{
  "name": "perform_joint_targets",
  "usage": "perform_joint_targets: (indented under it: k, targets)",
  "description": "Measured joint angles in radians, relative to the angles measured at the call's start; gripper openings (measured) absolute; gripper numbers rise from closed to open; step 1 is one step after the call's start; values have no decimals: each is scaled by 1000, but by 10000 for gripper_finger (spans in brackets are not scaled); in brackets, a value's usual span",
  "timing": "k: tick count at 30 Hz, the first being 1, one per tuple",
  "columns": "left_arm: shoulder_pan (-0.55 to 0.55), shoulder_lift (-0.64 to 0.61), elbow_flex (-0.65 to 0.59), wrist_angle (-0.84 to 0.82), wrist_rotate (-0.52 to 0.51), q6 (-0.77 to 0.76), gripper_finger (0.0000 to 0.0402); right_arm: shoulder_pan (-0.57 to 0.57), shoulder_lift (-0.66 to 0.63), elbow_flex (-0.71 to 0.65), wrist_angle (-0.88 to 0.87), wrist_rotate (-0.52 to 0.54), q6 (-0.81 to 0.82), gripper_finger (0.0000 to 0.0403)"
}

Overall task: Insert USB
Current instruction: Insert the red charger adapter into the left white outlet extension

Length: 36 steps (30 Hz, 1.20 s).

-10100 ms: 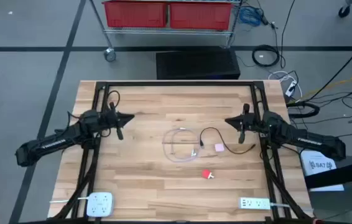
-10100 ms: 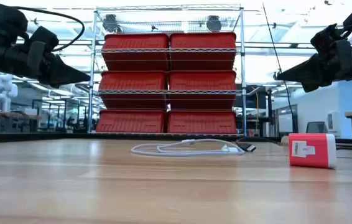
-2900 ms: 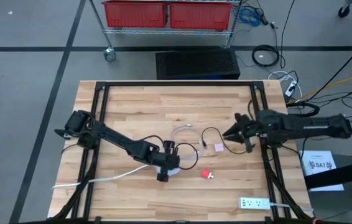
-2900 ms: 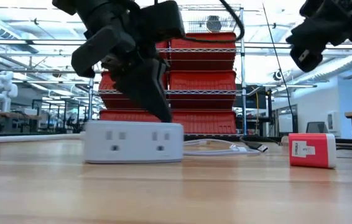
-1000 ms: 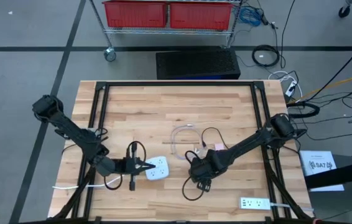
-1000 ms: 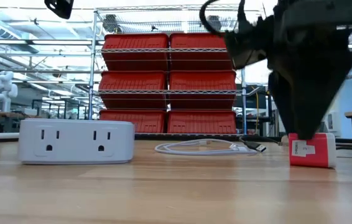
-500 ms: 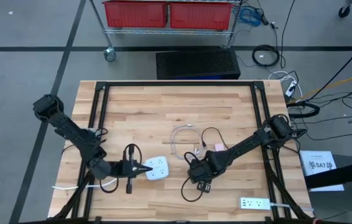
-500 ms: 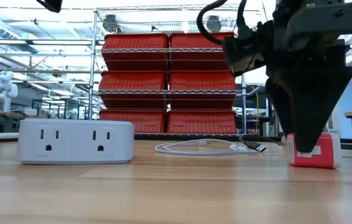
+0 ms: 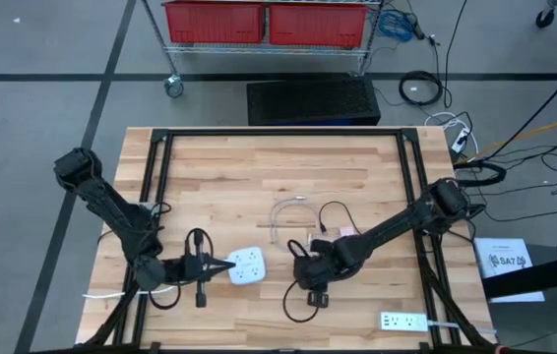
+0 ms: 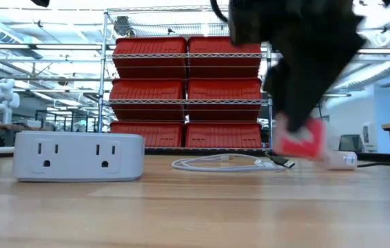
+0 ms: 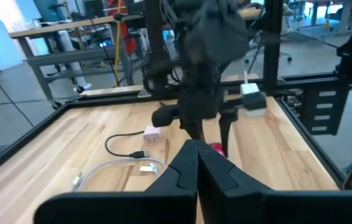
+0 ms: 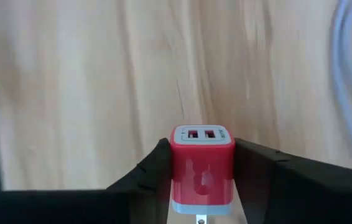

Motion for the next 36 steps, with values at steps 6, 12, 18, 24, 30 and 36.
perform_joint_targets:
  k: [6, 12, 18, 24, 30, 36]
  targets:
    - [-5, 0, 0, 35, -20, 9, 0, -4, -40, 0, 263, 75, -169, 110]
    - [-5, 0, 1, 58, -21, 29, 0, -33, 6, 0, 594, 133, -380, 110]
    - [-5, 0, 1, 66, -21, 35, 0, -72, 102, 0, 801, 121, -483, 110]
    - [-5, 0, 1, 75, -21, 56, 0, -98, 182, -1, 915, 72, -486, 110]
    - [-5, 0, 1, 76, -20, 59, 0, -118, 205, -1, 935, 68, -523, 110]
    - [-5, 0, 1, 75, -21, 59, 0, -140, 247, -1, 996, 51, -531, 110]
